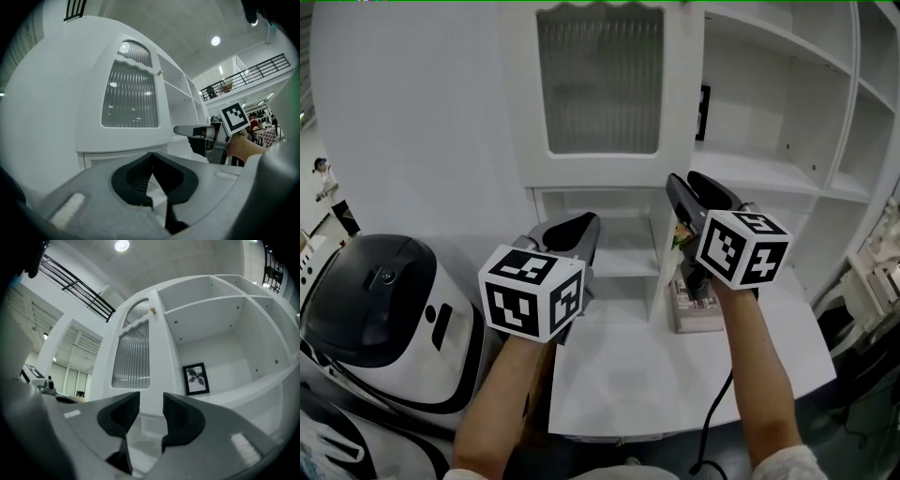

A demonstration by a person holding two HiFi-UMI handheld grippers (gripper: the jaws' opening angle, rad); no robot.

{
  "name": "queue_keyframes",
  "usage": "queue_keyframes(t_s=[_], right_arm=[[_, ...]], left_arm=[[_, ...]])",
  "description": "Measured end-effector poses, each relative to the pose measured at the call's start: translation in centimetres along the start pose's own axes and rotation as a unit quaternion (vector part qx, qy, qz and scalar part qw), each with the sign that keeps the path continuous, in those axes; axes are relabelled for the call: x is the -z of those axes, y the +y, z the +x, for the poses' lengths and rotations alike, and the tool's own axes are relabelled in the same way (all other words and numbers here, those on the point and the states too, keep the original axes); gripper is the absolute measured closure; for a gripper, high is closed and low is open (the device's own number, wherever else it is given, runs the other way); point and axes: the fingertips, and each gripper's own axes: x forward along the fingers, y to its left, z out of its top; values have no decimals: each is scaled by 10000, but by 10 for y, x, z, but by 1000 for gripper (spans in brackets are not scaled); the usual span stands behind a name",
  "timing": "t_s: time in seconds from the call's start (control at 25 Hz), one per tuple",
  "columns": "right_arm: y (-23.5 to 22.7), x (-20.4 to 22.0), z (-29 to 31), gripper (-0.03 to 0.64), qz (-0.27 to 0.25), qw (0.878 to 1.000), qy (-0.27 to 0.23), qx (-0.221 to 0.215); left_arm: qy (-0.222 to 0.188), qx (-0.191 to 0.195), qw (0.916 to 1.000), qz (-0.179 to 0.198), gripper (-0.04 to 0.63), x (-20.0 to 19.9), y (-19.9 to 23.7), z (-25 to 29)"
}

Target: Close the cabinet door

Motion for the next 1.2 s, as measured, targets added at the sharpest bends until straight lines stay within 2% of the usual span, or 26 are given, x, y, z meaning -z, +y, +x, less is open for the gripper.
queue_keyframes(t_s=[0.44, 0.76, 1.2], right_arm=[[71, 23, -39, 529, -169, 9996, 229, -94], [109, 39, -66, 615, -118, 9989, 383, -245], [128, 40, -89, 615, -114, 9983, 476, -325]], left_arm=[[74, 29, 10000, 8, 597, 9, -2, -55], [14, 83, 9999, 57, 597, 13, -12, -82], [25, 123, 9999, 79, 597, 14, -24, -101]])
